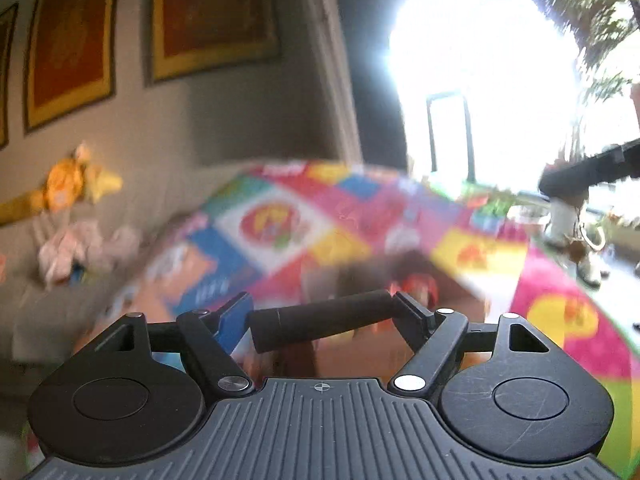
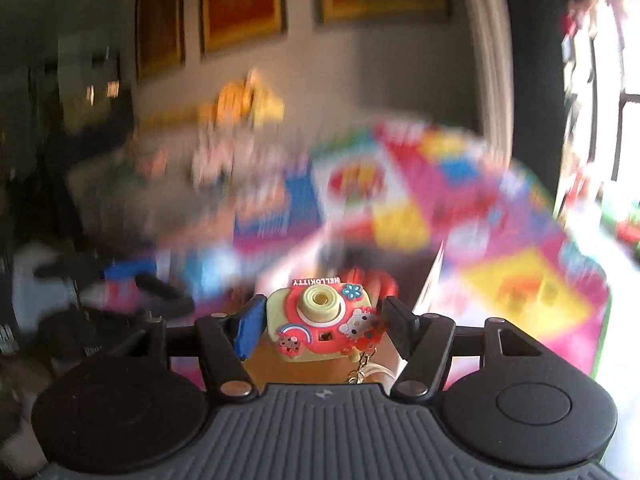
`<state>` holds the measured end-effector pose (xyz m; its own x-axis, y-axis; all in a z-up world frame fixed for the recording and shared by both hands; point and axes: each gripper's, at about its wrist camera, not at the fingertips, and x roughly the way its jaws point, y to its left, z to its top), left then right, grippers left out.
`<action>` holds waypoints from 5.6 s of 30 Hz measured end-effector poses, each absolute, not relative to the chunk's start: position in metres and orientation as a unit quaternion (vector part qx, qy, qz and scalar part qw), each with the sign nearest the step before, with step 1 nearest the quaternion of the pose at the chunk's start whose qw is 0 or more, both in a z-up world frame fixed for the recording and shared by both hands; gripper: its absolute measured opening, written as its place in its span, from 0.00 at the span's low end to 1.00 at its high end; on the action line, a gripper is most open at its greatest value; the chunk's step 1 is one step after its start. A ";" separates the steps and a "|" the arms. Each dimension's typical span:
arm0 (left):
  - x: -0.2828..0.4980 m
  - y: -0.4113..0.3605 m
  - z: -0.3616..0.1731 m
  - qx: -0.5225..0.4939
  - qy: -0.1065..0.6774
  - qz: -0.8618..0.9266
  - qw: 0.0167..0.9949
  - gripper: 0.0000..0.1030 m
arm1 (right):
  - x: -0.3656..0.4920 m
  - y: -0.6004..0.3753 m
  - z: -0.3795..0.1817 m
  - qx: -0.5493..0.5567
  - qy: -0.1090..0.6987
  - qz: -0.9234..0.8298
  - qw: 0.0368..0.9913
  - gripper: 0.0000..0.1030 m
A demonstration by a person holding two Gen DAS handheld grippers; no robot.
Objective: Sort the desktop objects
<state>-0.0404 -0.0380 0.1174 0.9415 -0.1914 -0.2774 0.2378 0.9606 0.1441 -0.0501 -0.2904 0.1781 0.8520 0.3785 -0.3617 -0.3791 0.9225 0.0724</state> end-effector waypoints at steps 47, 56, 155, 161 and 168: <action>-0.026 0.084 0.004 -0.051 0.323 0.031 0.944 0.99 | 0.135 -0.104 0.103 -0.095 0.359 0.282 0.885 0.74; -0.025 0.090 0.002 -0.081 0.317 0.016 0.945 0.99 | 0.169 0.000 0.042 -0.258 0.405 0.260 0.838 0.63; -0.047 -0.005 -0.001 -0.018 0.312 -0.071 0.947 0.98 | -0.021 -0.231 0.009 0.023 0.385 0.043 0.922 0.71; -0.050 -0.005 0.002 -0.016 0.296 -0.062 0.953 0.98 | -0.031 -0.233 0.012 0.015 0.370 0.051 0.927 0.68; -0.037 -0.023 0.006 0.047 0.292 -0.059 0.954 0.80 | -0.048 -0.234 0.031 0.005 0.339 0.092 0.936 0.68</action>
<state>-0.0372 -0.0227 0.0060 0.8229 -0.0857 -0.5616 0.1406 0.9885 0.0552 -0.0476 -0.2342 0.0315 0.7537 0.1764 -0.6331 -0.1690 0.9829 0.0727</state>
